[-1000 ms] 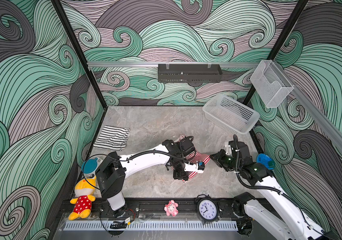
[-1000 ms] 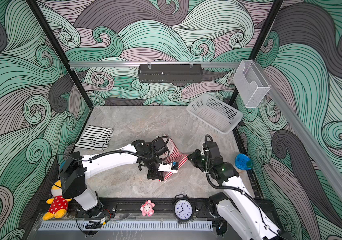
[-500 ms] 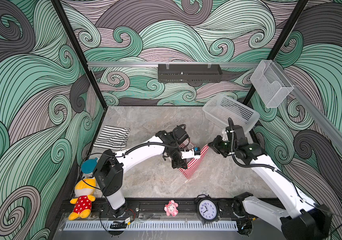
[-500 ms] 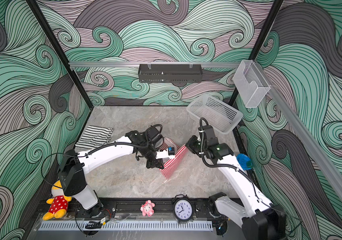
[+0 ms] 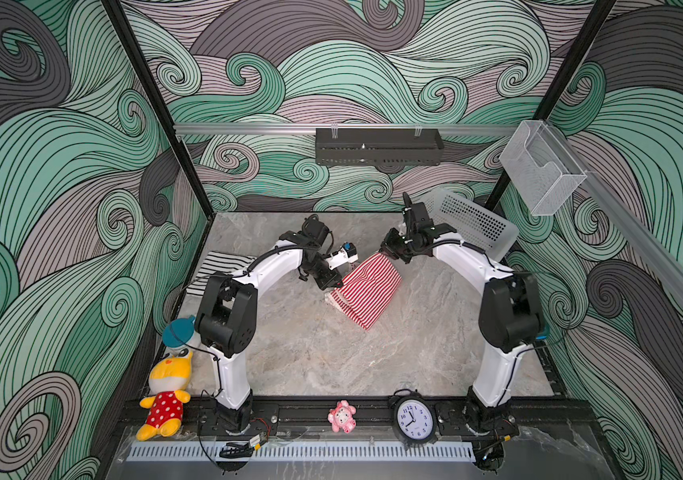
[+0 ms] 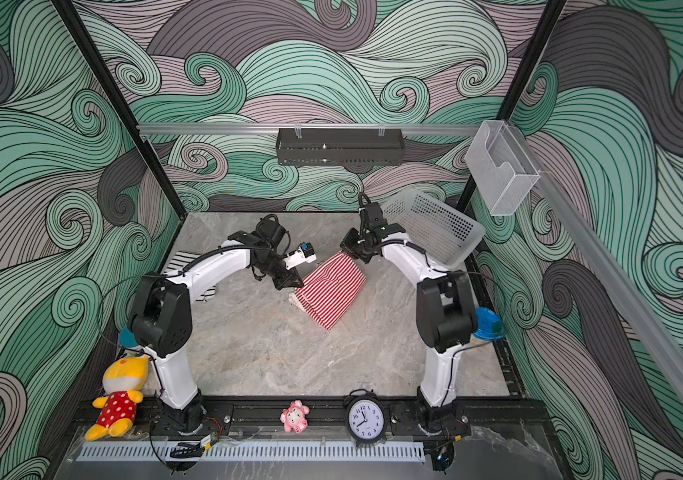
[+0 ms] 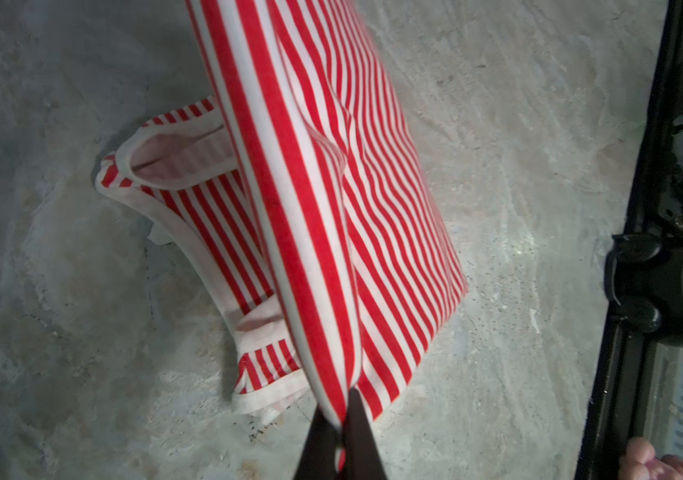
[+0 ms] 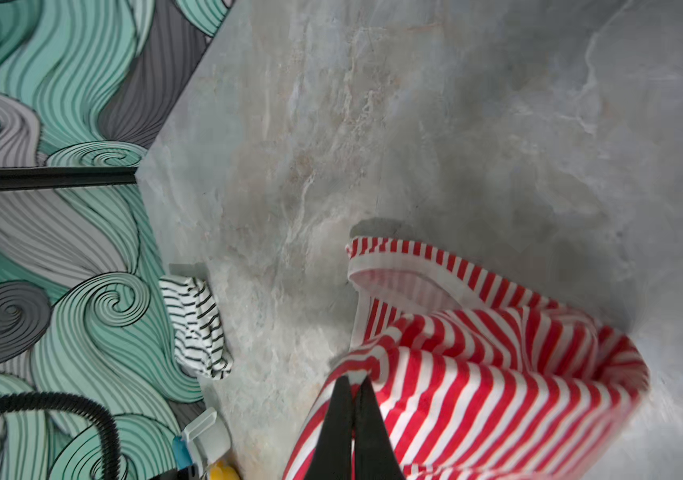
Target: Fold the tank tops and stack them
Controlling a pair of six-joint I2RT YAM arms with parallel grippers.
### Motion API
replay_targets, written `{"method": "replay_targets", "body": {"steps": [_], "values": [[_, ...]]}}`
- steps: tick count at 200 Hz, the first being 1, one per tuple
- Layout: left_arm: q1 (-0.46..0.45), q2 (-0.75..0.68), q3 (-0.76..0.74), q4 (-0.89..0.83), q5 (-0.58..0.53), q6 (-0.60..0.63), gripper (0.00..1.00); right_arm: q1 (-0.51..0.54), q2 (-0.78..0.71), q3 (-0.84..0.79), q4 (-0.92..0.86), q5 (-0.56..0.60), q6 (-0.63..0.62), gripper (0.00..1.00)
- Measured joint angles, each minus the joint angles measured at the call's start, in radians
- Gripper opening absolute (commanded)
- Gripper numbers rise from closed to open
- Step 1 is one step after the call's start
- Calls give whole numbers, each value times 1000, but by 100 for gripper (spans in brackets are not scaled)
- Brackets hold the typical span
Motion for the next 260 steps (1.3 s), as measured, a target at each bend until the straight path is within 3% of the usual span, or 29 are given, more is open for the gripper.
{"method": "replay_targets", "body": {"steps": [40,102,116,145,157,201,223,260], "values": [[65,89,-5,29,0,-7,0,5,227,109,3,-45,-10,0],[100,69,-31,33,47,-18,0,29,257,233,-21,-53,-19,0],[100,56,-49,31,52,-18,0,36,257,265,-25,-54,-22,9],[100,18,-98,20,53,-18,0,48,258,282,-20,-55,-29,46],[100,15,-106,15,46,-20,0,48,257,282,-19,-51,-39,53],[100,15,-106,15,2,-38,0,60,175,143,13,-12,-58,50],[100,14,-118,22,-30,-55,18,86,112,75,11,18,-78,43],[100,-10,-199,30,-130,-91,33,135,92,51,29,41,-97,33]]}}
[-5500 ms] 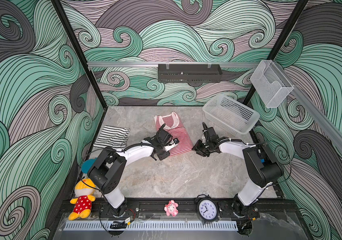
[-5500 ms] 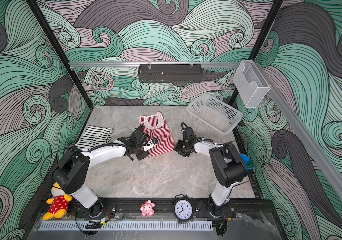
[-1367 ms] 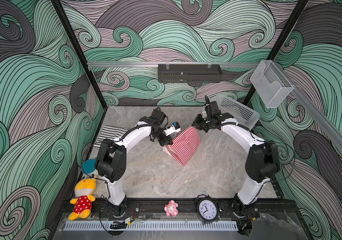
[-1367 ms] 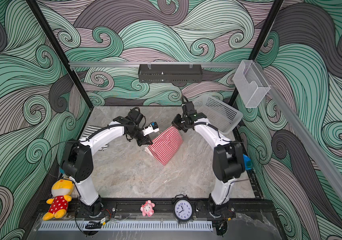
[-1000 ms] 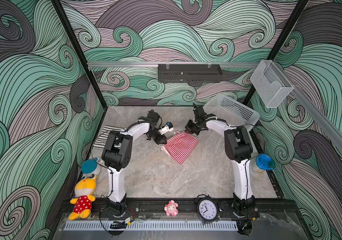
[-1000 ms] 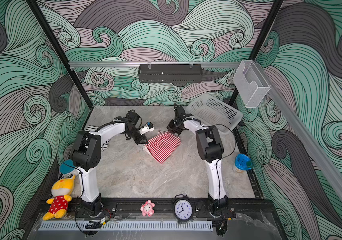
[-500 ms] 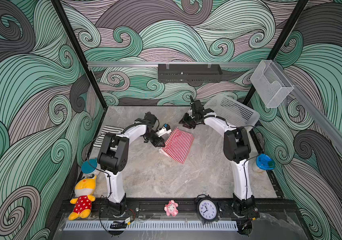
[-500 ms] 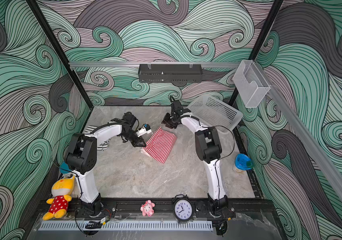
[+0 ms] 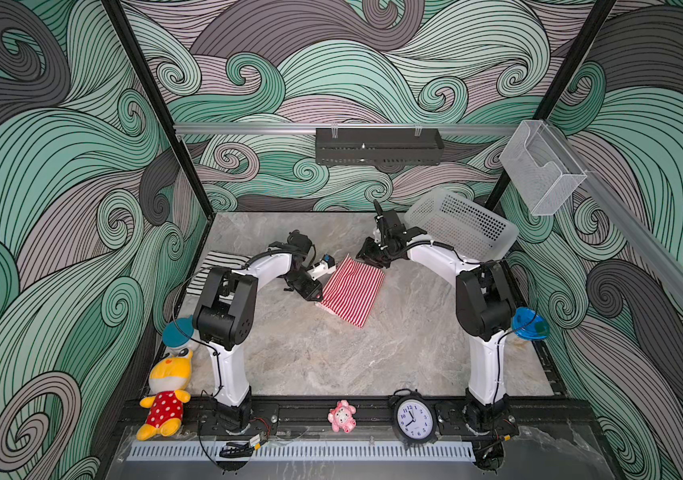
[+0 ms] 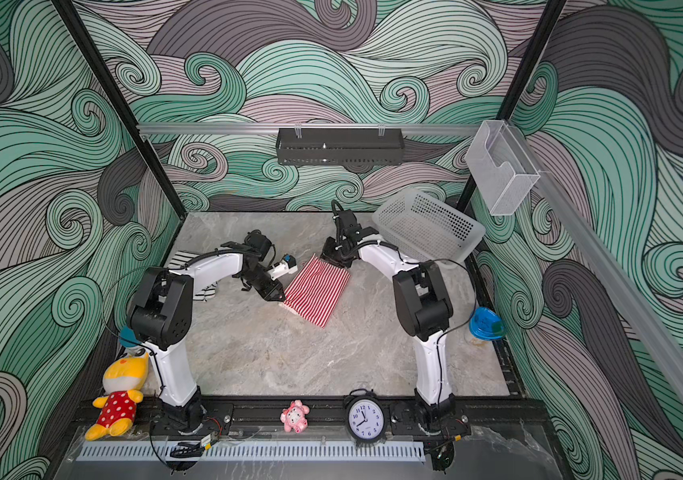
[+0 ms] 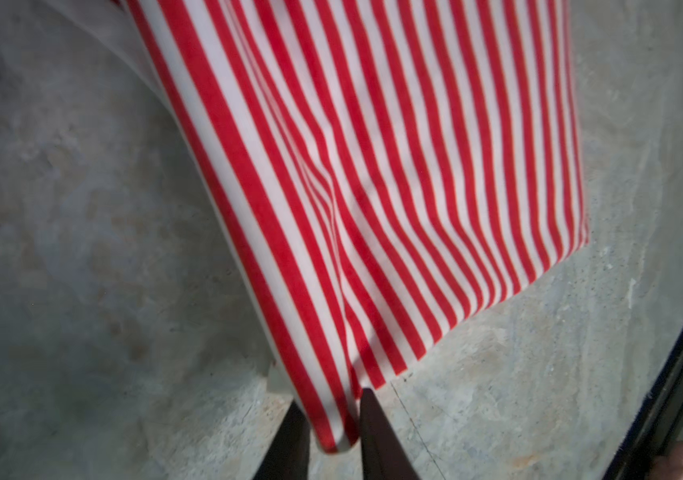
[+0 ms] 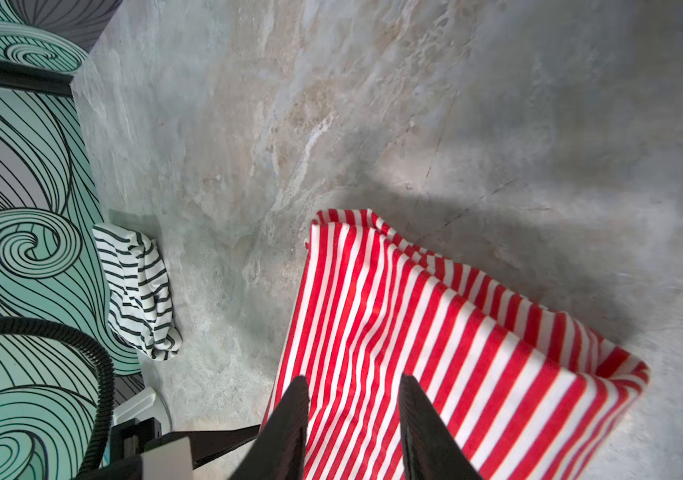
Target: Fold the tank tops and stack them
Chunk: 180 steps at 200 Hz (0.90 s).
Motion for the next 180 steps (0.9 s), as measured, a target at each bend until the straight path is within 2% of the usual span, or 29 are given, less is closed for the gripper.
{"method": "replay_targets", "body": {"steps": [40,69,95,130,150,180], "values": [[0,-14,-37,0,-195,-25,36,18,83,60,-1,1,-2,29],[0,-85,-82,11,-247,-47,37,24,179,137,6,0,2,29],[-1,-209,-95,26,-206,-71,38,35,241,200,2,-2,14,28],[-14,-302,-95,110,-72,-89,38,60,331,325,-4,-10,24,28],[-40,-263,-88,154,-26,-100,39,82,345,339,-3,-11,27,30],[-76,-82,21,151,-17,-132,36,98,320,253,47,-38,48,34]]}}
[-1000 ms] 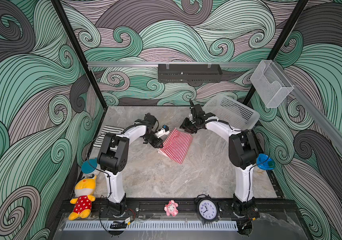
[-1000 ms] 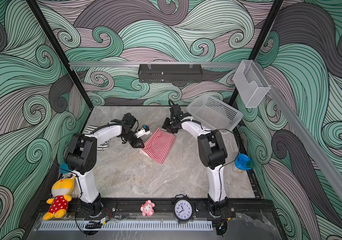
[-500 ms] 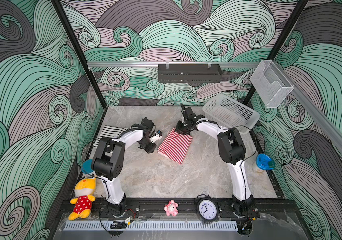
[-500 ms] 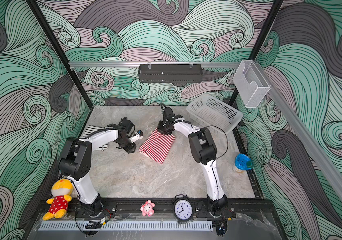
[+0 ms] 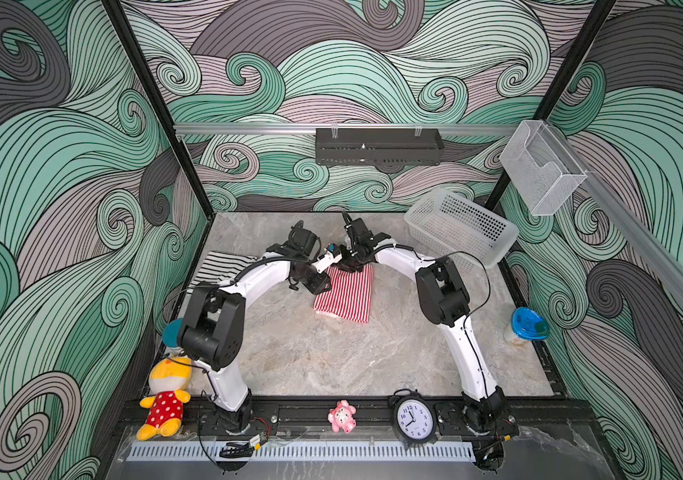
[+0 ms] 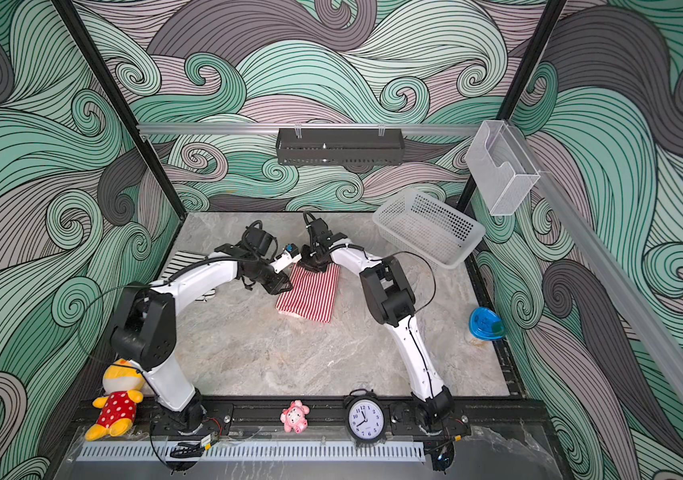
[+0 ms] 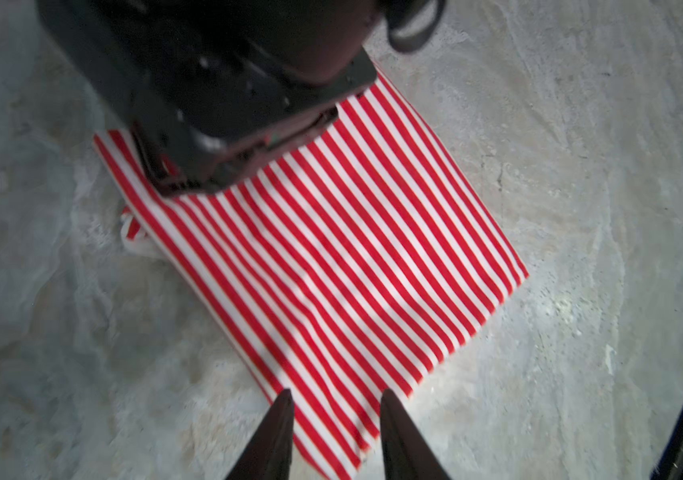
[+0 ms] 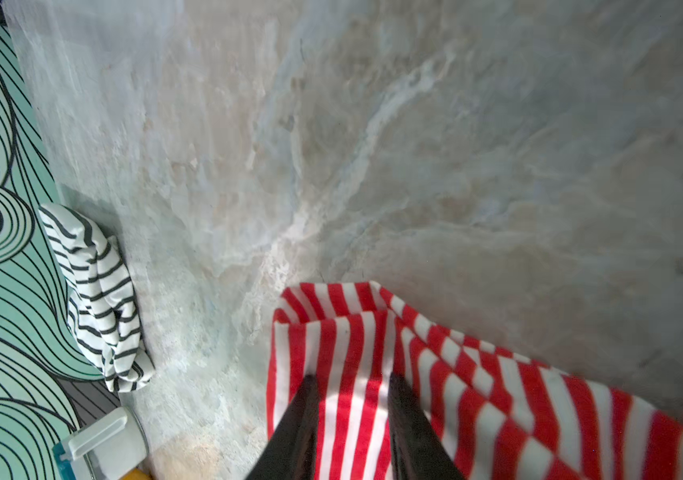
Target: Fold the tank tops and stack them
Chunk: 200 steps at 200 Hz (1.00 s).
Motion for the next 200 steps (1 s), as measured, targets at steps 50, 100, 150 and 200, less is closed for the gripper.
{"method": "replay_targets", "body": {"steps": [50,100,150,200], "values": [[-9,82,5,-14,-8,-37,36,-64,-249,-335,103,-9,25,39],[-16,85,-26,-59,-74,-45,35,-111,-306,-377,143,5,24,38],[-19,133,-1,-122,-205,-40,35,-107,-268,-419,137,31,20,35],[-19,231,147,-185,-301,-19,34,-74,-446,-679,153,134,29,35]]}}
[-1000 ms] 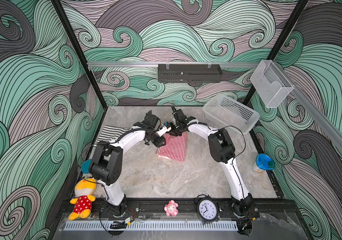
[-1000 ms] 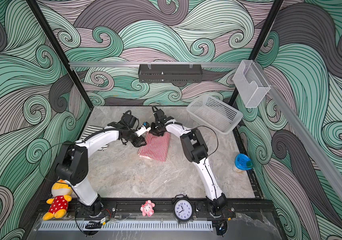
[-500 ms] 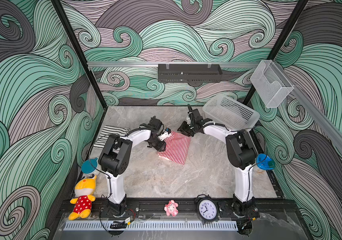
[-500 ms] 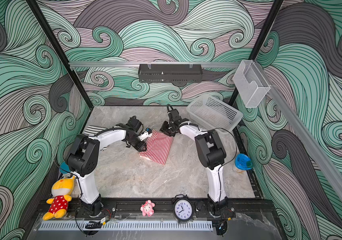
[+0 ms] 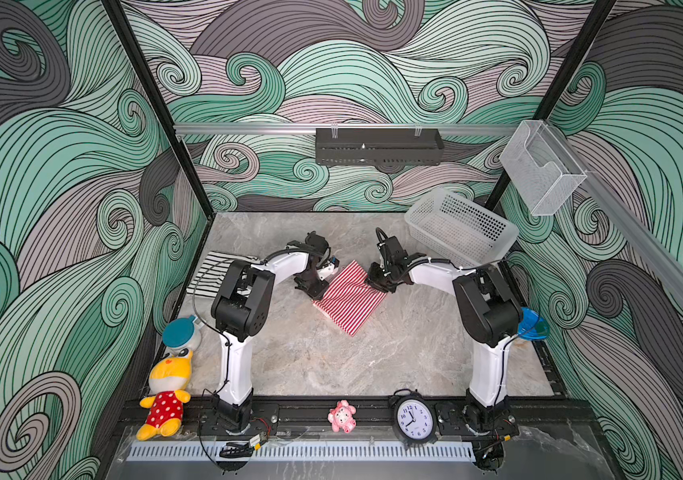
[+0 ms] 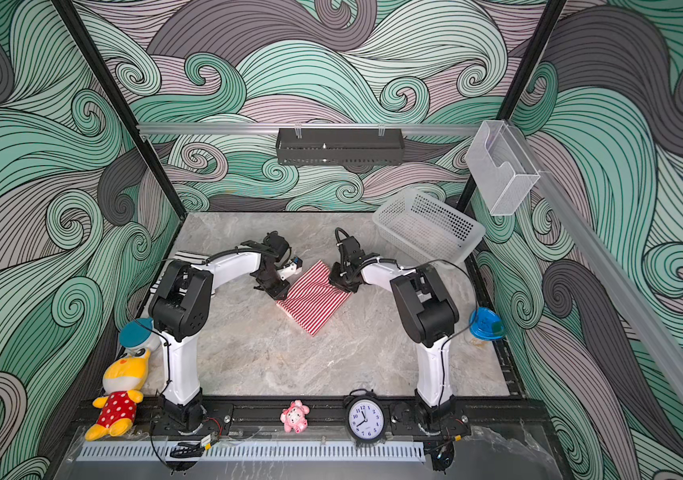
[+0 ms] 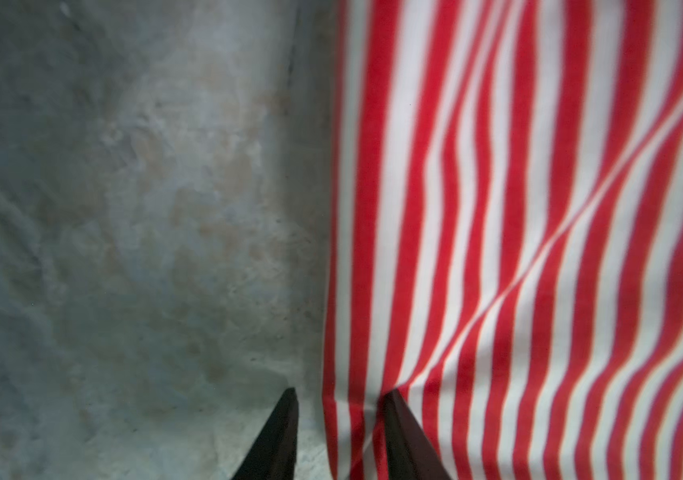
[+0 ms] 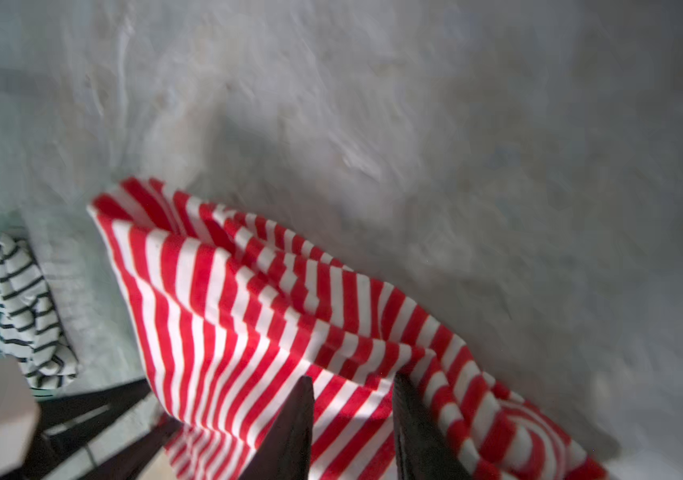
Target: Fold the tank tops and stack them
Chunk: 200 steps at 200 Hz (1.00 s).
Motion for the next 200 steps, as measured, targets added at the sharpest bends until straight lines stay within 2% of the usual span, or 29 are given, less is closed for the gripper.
{"method": "replay_targets", "body": {"steps": [40,74,102,124,157,200], "values": [[0,-12,32,8,-71,12,35,70,-196,-226,2,61,57,35],[-3,-149,14,3,17,16,35,93,-262,-238,14,85,75,34],[-51,-247,-8,2,110,16,36,77,-185,-121,45,77,71,32],[-112,-266,-95,5,146,17,35,55,-82,-28,80,55,71,29],[-179,-256,-238,-6,155,17,35,12,45,70,74,26,67,27],[-186,-250,-301,-6,127,19,35,-38,100,124,47,2,50,26]]}}
